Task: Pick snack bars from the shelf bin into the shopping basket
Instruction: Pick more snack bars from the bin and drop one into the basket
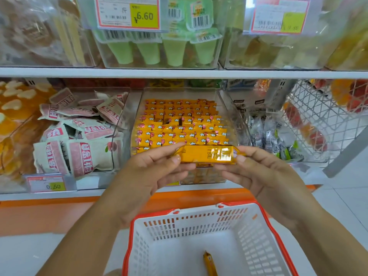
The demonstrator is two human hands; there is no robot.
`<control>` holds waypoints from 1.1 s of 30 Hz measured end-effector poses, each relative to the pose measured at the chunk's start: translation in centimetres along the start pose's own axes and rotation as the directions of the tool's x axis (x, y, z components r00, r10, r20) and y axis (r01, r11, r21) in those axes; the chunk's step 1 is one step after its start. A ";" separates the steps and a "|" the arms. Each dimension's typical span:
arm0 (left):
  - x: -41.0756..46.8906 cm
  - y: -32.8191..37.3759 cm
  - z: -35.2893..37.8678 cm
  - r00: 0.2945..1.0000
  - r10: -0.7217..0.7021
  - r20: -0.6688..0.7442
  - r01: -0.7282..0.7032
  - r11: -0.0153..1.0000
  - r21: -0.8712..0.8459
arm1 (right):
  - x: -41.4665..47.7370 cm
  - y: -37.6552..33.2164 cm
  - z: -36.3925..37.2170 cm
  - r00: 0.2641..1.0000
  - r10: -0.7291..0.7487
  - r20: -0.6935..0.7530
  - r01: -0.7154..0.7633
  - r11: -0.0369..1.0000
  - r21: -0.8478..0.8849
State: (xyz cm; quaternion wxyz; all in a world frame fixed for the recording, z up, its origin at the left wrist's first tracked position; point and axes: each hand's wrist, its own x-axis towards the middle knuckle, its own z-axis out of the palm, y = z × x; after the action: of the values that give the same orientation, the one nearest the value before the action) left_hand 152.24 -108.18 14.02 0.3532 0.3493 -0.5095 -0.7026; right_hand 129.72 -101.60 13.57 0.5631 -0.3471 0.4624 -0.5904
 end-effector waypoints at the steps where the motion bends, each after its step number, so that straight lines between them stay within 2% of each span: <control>1: 0.0 0.0 0.0 1.000 -0.002 0.009 0.001 1.000 0.013 | -0.1 -0.1 -0.1 1.000 0.000 0.010 0.000 1.000 0.002; 4: 0.0 0.0 0.1 0.998 0.015 -0.055 -0.011 0.997 0.079 | -0.3 0.1 0.0 0.998 -0.054 -0.032 0.053 0.998 -0.039; 7: 0.0 -0.4 0.5 0.983 0.065 -0.173 -0.028 0.979 0.203 | -0.2 0.7 0.0 0.988 -0.138 -0.076 0.121 0.974 -0.194; 9: -0.1 -0.6 1.1 0.969 0.110 -0.222 -0.048 0.963 0.267 | -0.3 1.0 0.0 0.981 -0.171 -0.095 0.145 0.961 -0.234; 13: -0.1 -0.7 1.8 0.923 0.206 -0.324 -0.136 0.965 0.224 | -0.1 1.2 0.3 0.969 -0.221 -0.108 0.196 0.959 -0.205; 16: -0.2 -0.5 1.8 0.909 0.272 -0.316 -0.190 0.945 0.266 | -0.2 0.8 0.8 0.956 -0.273 -0.109 0.253 0.953 -0.167; 19: -0.3 -0.6 1.6 0.902 0.306 -0.304 -0.218 0.931 0.292 | -0.4 0.7 1.0 0.950 -0.300 -0.085 0.276 0.937 -0.214; 25: -0.1 -0.6 1.3 0.937 0.221 -0.269 -0.168 0.964 0.205 | -0.2 1.3 -0.1 0.968 -0.250 -0.018 0.238 0.941 -0.242; 28: 0.1 -0.8 0.9 0.953 0.196 -0.231 -0.133 0.956 0.260 | 0.1 1.3 -0.5 0.976 -0.218 0.006 0.214 0.950 -0.228; 33: 0.3 -0.9 0.8 0.948 0.202 -0.246 -0.150 0.965 0.216 | 0.4 1.1 -0.5 0.979 -0.202 -0.028 0.194 0.966 -0.172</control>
State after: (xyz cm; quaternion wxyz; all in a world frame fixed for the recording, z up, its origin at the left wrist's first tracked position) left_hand 151.22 -107.86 13.30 0.4440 0.4262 -0.5527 -0.5619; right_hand 129.60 -101.82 12.36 0.4594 -0.4245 0.4861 -0.6103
